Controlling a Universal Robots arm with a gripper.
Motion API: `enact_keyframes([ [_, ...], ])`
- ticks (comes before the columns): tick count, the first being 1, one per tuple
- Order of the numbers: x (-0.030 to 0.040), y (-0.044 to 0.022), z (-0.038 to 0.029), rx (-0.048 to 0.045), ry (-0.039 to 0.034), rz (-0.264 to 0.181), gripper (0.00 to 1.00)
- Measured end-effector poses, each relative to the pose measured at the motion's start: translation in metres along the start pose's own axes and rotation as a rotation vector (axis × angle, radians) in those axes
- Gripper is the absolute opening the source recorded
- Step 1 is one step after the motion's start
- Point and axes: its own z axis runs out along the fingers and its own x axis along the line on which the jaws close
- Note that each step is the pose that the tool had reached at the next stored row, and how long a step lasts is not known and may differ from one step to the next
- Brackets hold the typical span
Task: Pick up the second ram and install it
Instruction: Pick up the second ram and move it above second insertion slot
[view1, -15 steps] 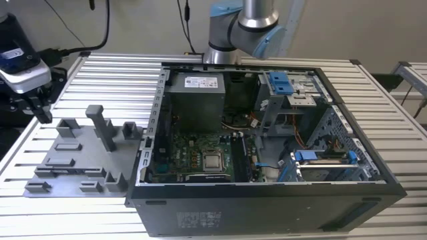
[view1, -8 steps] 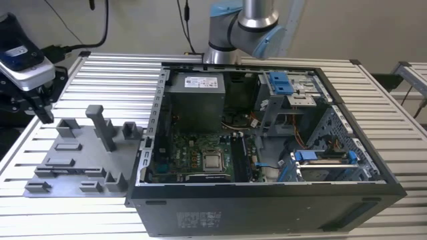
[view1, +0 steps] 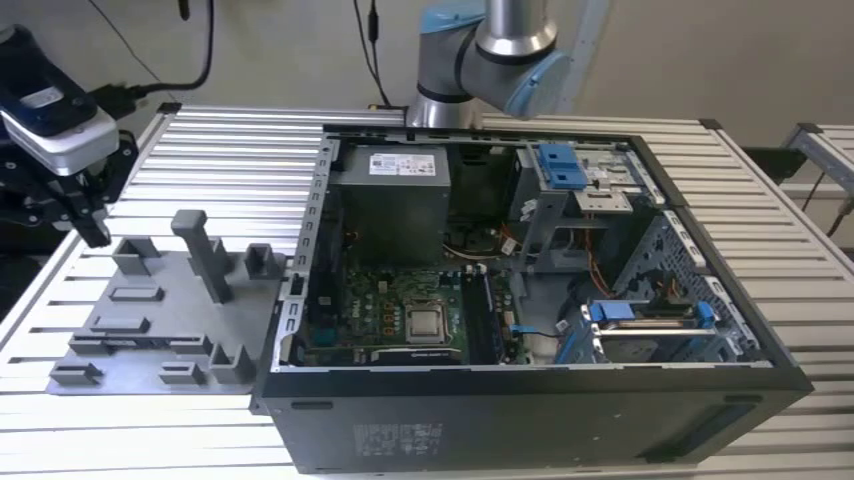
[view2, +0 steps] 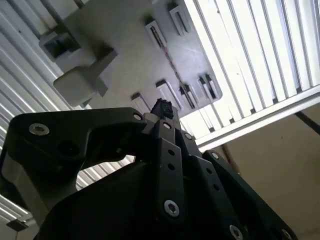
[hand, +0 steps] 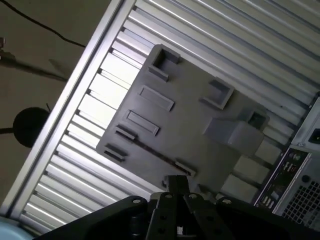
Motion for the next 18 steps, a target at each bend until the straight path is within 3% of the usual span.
enact_keyframes([
  [18, 0.0, 0.0003, 0.0, 0.0085, -0.0181, -0.142, 0.11],
])
